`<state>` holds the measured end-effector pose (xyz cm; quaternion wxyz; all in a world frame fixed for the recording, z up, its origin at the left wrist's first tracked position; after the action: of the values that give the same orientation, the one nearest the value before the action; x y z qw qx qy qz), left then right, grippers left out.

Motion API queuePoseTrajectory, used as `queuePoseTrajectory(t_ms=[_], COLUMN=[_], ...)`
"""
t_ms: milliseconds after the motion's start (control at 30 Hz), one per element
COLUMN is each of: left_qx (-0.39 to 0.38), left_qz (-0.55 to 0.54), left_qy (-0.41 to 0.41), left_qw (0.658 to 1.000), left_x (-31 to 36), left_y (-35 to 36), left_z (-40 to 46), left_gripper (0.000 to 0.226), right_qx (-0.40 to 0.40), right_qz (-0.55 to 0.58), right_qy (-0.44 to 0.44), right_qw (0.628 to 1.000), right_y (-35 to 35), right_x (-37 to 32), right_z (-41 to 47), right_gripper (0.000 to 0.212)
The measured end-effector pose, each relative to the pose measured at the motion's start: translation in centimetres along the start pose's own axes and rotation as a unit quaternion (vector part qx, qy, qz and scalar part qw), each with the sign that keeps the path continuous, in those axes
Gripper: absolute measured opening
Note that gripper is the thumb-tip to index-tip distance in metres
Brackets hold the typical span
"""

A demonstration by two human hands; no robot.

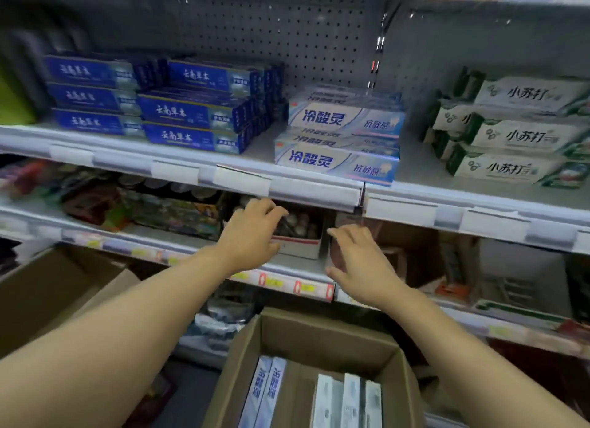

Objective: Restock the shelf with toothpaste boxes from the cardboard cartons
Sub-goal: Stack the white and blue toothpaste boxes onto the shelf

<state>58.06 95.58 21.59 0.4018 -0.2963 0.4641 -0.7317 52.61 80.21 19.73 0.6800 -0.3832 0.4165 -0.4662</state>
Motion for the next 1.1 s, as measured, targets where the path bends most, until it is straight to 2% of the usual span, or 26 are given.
queuePoseTrajectory(t_ms=[300, 533, 867, 1000, 1100], left_qx=[-0.154, -0.224, -0.193, -0.181, -0.181], left_qz=[-0.004, -0.032, -0.076, -0.094, -0.093], left_qy=[-0.031, -0.074, -0.137, -0.147, -0.143], left_qw=[0.988, 0.971, 0.969, 0.968, 0.968], left_x=[-3.4, -6.7, -12.2, -13.8, -14.7], left_y=[11.1, 19.8, 31.0, 33.6, 35.1], left_z=[-9.3, -16.2, -22.1, -23.4, -24.6], left_gripper=[0.059, 0.055, 0.049, 0.047, 0.048], right_qx=[-0.118, -0.239, -0.327, -0.319, -0.298], right_qz=[0.063, 0.086, 0.114, 0.141, 0.163], right_qy=[0.071, 0.174, 0.301, 0.341, 0.38], right_qw=[0.988, 0.951, 0.889, 0.873, 0.86], right_y=[12.2, 24.3, 42.4, 48.8, 52.6], right_x=[-1.7, -1.8, -0.5, 0.2, 0.7], right_z=[-5.9, -11.8, -19.1, -21.1, -21.9], right_gripper=[0.068, 0.065, 0.066, 0.07, 0.081])
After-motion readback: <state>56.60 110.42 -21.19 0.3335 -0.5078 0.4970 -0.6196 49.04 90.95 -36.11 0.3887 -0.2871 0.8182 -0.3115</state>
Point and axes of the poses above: each hand's wrist, its own z-axis towards the middle knuckle, its own y-axis out of the palm, x = y × z, the point moved 7 cm from there along z, towards the middle knuckle, and after that the axes turned 14 degrees about x, right-handed, at the moved point
